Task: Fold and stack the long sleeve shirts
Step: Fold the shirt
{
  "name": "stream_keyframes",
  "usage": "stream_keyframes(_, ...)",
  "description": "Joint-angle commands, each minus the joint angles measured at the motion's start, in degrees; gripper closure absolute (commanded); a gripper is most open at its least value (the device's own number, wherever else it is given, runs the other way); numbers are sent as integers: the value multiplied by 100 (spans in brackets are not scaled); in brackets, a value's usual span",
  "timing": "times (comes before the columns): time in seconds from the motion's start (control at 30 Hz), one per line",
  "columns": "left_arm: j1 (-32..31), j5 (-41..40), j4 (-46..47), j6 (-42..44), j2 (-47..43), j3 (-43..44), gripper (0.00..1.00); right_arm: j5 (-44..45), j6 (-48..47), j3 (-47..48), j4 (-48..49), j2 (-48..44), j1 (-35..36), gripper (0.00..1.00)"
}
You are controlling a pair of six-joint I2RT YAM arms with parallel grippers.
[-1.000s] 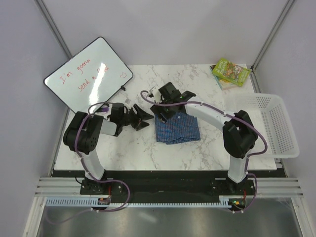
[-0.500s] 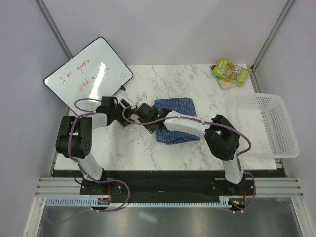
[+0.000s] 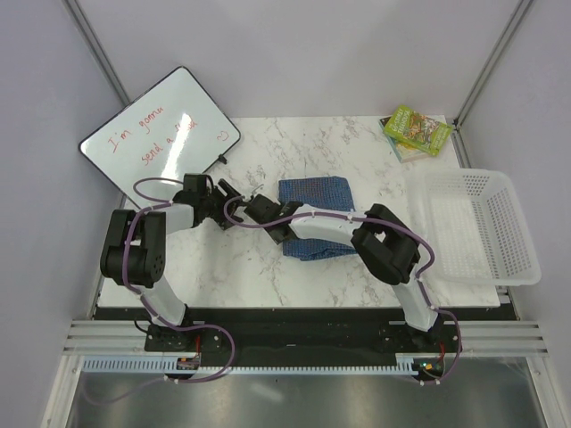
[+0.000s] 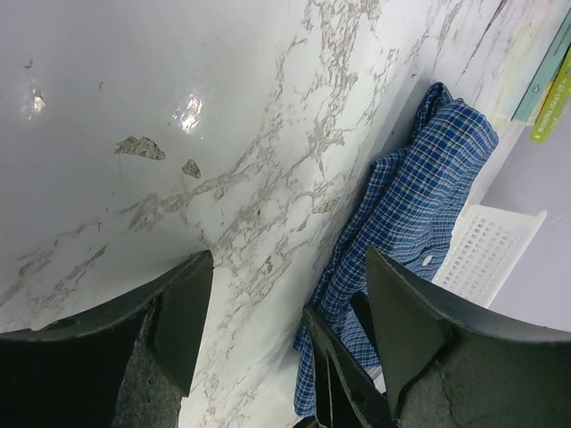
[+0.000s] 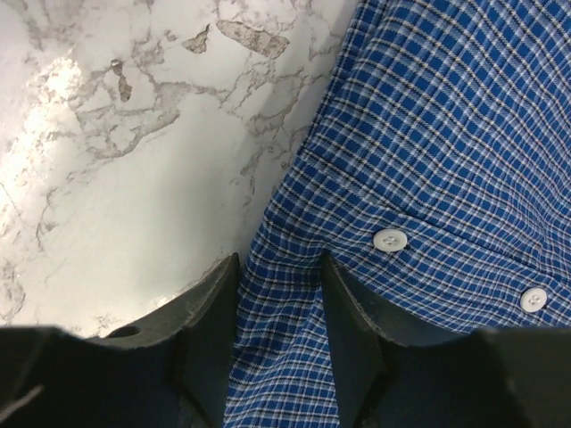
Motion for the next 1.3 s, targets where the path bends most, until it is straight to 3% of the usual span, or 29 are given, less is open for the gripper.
stream_keyframes(0.0,3,-181,-308,137,-98,155,23,-98,297,-200,134,240,-108,55)
stream_keyframes(0.03,3,-181,-335,146,-90,181,23,-159,332,-226,126,285,-143,65)
stream_keyframes(0.1,3,-181,-396,155,-63,217,23,-239,412,-297,73,381,-266,76)
stream_keyframes(0.13,3,-155,-397,164,-72,225,23,-344,412,-314,64,399,-301,91)
stream_keyframes(0.17,3,-120,-397,181,-72,217,23,-432,394,-332,64,400,-397,99)
stream_keyframes(0.33,3,336,24,146,-2,59,21,-924,17,-551,441,-135,-582,100)
stream_keyframes(0.53,-164,1408,1307,-222,253,-3,14,-1557,-335,-930,952,-945,-626,100)
stream_keyframes(0.73,-462,1822,2492,-994,718,-30,10,-1751,-353,-1053,969,-1191,-635,100)
stream_keyframes(0.93,-796,1762,2986,-1514,1246,50,11,-1777,-362,-1123,952,-1288,-626,100)
stream_keyframes(1.27,-1377,1349,2978,-1893,1396,-126,12,-1698,-397,-1000,934,-1253,-626,100)
